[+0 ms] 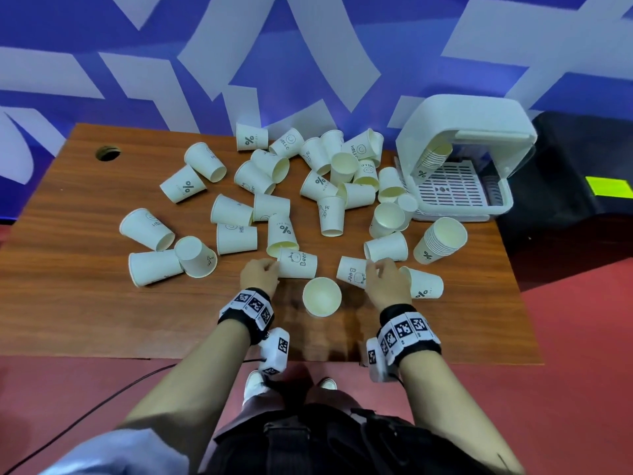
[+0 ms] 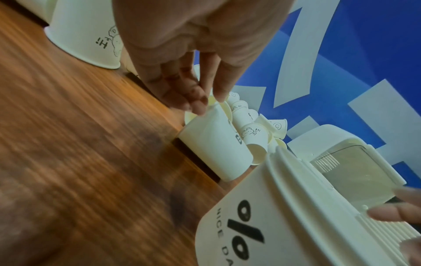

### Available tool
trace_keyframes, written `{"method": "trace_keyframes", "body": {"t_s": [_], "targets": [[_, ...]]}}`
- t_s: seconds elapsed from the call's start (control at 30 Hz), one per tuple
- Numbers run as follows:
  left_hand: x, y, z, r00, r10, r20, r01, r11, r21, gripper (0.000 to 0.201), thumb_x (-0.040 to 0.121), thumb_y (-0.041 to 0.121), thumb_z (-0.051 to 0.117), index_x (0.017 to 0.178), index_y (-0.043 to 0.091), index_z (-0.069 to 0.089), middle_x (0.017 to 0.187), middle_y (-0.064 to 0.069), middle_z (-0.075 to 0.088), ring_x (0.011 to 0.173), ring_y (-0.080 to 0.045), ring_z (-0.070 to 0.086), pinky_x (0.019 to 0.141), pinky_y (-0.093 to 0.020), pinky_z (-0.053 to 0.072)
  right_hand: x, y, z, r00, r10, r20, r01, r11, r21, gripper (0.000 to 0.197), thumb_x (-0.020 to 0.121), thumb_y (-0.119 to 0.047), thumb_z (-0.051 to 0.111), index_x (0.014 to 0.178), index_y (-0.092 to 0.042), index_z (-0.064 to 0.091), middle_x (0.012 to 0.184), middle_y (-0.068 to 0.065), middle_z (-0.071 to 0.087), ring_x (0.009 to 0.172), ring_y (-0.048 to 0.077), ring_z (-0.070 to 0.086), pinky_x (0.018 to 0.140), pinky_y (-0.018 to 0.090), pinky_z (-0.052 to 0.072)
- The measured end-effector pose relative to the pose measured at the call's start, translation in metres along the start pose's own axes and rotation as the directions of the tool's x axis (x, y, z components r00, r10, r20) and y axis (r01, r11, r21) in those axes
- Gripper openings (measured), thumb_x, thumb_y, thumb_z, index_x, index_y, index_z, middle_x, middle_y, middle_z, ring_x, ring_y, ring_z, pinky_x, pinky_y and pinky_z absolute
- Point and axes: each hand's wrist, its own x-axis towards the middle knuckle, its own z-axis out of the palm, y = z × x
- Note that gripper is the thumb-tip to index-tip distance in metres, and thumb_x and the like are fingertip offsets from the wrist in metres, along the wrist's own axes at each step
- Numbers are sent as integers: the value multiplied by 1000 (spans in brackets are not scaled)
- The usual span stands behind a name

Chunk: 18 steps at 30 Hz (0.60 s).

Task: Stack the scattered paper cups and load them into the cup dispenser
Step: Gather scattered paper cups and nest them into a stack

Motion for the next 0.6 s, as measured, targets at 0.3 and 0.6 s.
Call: {"method": "trace_keyframes", "body": {"t_s": [0.3, 0.6], "targets": [[6, 5, 8, 1000, 19, -7, -18, 991, 133, 12, 84, 22, 63, 76, 15, 58, 86, -7, 57, 81, -22, 52, 73, -26, 40, 25, 24, -19, 968, 240, -71, -242, 970, -33, 46, 98, -26, 41, 141, -11, 35, 121, 20, 59, 112, 40, 56, 80, 40, 44], [-5, 15, -4, 974, 215, -66, -211, 975, 63, 21, 80, 18, 70, 97, 5, 72, 94, -9, 57, 89, -22, 58, 81, -27, 44, 21, 43, -12, 948, 301, -101, -317, 919, -233, 57, 97, -29, 39, 150, -29, 19, 116, 19, 63, 104, 36, 61, 70, 39, 42]]}}
